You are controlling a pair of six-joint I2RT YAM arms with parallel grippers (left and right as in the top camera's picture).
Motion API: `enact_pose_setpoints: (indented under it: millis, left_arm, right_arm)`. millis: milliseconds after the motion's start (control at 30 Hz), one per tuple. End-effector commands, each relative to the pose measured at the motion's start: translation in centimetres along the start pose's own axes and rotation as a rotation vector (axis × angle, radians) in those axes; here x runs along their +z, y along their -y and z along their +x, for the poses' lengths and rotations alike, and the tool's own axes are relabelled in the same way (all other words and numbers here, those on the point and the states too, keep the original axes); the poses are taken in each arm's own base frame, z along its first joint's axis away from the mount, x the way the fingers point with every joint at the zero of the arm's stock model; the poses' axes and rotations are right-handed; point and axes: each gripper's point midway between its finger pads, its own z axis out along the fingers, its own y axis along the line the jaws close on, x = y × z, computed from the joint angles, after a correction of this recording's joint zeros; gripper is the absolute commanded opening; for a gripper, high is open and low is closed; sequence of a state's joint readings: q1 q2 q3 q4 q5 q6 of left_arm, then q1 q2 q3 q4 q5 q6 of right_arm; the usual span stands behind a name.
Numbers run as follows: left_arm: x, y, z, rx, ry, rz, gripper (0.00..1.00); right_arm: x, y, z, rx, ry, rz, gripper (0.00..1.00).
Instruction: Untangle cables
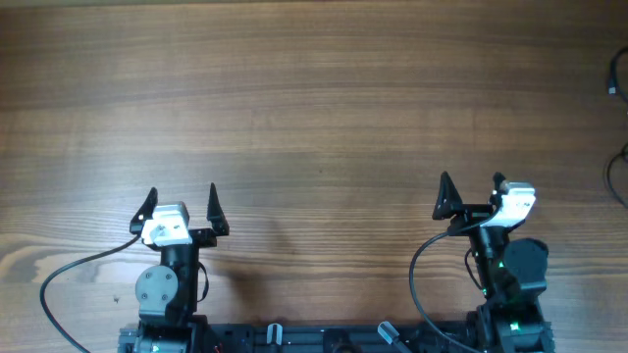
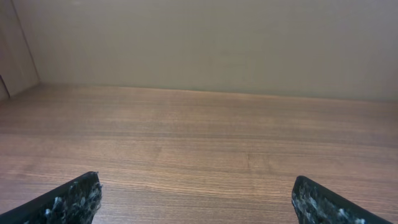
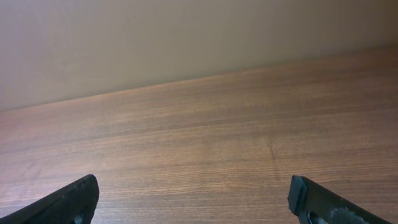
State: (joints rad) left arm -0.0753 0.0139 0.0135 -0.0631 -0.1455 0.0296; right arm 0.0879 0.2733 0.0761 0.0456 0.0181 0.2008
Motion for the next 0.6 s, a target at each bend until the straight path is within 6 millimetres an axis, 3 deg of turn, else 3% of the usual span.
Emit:
enact_pose_setpoints:
  millis: [0, 567]
  left_arm:
    - [0.01, -0.43, 0.09, 0.018, 0.004, -0.021, 1.00]
    - [0.01, -0.43, 0.09, 0.018, 0.004, -0.021, 1.00]
  right_arm:
    - [-0.38, -0.18, 0.06, 0.009, 0.028, -0.020, 1.00]
    - [-1.37, 0.59, -0.55, 0.014, 0.071, -0.008, 1.00]
